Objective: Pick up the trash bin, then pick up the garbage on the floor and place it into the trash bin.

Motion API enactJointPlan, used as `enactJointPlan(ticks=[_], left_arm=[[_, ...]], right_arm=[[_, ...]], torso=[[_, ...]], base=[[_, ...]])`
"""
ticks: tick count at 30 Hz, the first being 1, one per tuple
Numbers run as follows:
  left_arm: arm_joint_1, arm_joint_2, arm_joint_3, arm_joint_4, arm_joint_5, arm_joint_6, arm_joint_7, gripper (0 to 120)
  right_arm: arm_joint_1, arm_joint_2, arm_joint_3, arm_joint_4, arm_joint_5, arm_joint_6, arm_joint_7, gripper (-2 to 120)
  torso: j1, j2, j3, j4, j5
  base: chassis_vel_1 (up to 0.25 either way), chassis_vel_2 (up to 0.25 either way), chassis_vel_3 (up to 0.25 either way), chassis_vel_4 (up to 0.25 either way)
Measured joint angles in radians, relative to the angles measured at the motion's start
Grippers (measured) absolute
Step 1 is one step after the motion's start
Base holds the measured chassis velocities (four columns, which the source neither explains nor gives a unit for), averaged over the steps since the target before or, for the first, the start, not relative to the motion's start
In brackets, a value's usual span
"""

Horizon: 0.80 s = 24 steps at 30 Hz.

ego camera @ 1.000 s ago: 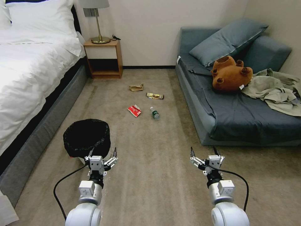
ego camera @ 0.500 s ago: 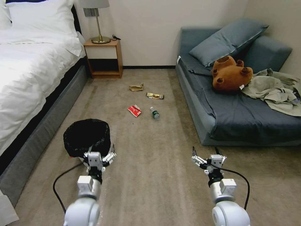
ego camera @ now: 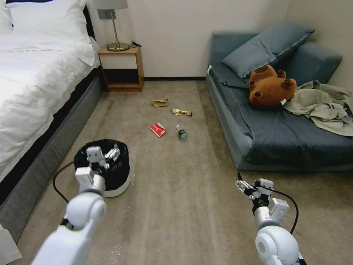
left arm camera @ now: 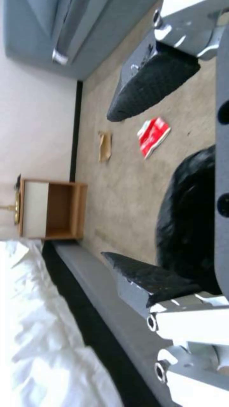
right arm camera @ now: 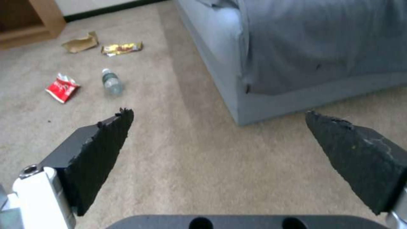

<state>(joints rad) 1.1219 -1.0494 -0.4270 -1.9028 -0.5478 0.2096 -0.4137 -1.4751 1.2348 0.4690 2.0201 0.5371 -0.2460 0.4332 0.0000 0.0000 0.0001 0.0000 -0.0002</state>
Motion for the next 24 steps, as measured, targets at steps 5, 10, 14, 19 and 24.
enactJointPlan(ticks=[5,10,14,19,24], left_arm=[[-0.099,0.104,0.028,0.022,-0.126,0.049,-0.096,81],[-0.222,0.234,0.062,0.051,-0.282,0.108,-0.214,80],[-0.238,0.251,0.067,0.055,-0.304,0.118,-0.230,79],[-0.235,0.277,0.061,0.050,-0.313,0.118,-0.225,79],[-0.198,0.366,0.033,0.045,-0.313,0.100,-0.162,78]], right_arm=[[0.001,-0.003,-0.001,0.001,0.005,-0.002,0.004,100],[0.033,-0.117,0.028,0.024,0.048,0.007,0.002,100],[0.071,-0.232,0.061,0.046,0.090,0.029,-0.011,100],[0.099,-0.252,0.062,0.041,0.111,0.043,-0.024,100],[0.091,-0.231,0.046,0.030,0.086,0.049,-0.036,100]], torso=[[0.000,0.000,0.000,0.0000,0.0000],[0.000,0.000,0.000,-0.0001,0.0001],[0.000,0.000,0.000,-0.0001,-0.0007],[0.000,0.000,0.000,-0.0001,-0.0004],[0.000,0.000,0.000,0.0003,0.0013]], base=[[0.000,0.000,0.000,0.000],[0.000,0.000,0.000,0.000],[0.000,0.000,0.000,0.000],[0.000,0.000,0.000,0.000],[0.000,0.000,0.000,0.000]])
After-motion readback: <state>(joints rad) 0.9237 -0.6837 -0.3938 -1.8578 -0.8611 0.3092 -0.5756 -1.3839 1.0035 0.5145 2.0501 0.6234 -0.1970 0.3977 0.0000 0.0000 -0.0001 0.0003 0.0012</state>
